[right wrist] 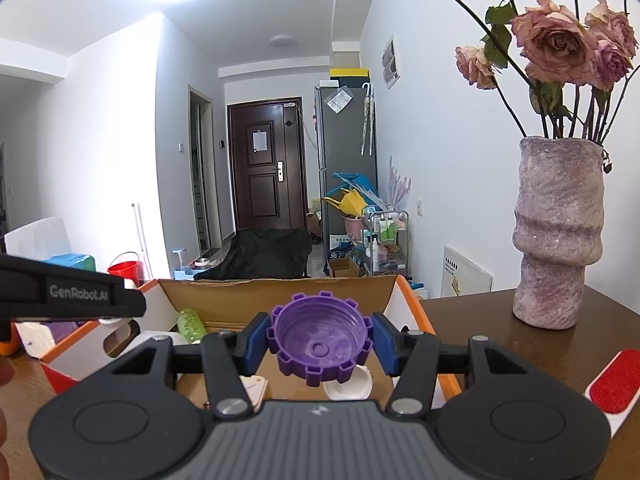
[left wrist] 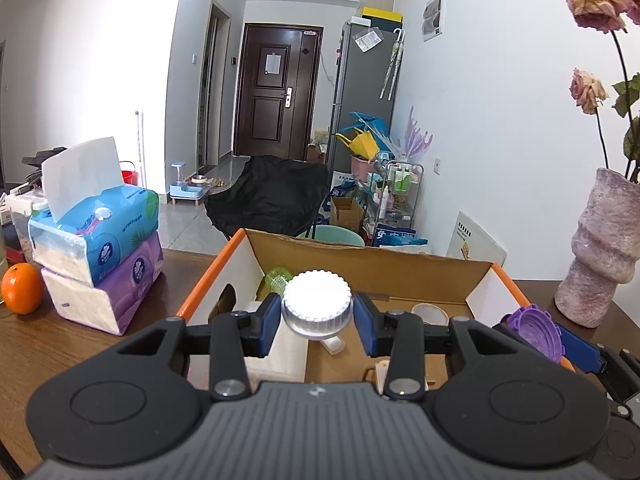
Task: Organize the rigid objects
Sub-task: 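Lower both held caps into the cardboard box and open both tools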
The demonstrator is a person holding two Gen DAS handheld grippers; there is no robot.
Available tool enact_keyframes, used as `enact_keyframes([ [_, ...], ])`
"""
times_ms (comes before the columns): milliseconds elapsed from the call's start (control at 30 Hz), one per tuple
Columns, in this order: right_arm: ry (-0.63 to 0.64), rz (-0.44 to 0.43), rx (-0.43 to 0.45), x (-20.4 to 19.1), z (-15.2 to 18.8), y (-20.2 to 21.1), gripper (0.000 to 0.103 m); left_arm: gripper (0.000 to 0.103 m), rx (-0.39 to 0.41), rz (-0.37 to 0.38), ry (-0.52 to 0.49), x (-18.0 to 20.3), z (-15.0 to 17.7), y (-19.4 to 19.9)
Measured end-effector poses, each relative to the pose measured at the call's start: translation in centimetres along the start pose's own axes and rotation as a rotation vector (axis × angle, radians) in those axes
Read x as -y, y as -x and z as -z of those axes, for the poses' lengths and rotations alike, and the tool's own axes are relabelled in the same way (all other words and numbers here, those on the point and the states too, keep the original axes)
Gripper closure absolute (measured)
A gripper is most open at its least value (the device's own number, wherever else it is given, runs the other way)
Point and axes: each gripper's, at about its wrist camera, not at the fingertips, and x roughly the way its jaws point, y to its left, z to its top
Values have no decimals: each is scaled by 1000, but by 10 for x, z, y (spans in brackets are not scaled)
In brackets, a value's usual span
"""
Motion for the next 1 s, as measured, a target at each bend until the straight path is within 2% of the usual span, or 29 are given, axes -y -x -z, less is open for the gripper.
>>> enact_keyframes([
  [600,15,-17,-46,1,-6,-30,50,62,-35,-20,-45,5,-4,-33],
  [667,14,-15,-53,1,-4,-30,49,56,-35,-15,-49,4,-3,-33],
  [700,15,-13,-53,2,-4,-30,45,42,-36,-17,-47,4,-3,-32],
  [733,15,-14,-59,3,-5,-30,32,24,-33,-24,-41,3,-3,-31],
  [767,11,-15,-57,4,-5,-29,16,20,-22,-31,-36,1,-3,-30],
  [833,9,-1,-32,5,-6,-26,7,11,-4,-44,-37,0,-4,-26],
  [900,13,11,-22,5,-7,-25,4,0,12,-58,-22,-3,-5,-23],
  [933,8,15,-25,6,-7,-26,0,0,20,-67,-11,-5,-5,-22],
  [1000,0,22,-32,8,-7,-27,0,0,13,-68,-8,-8,-6,-24],
])
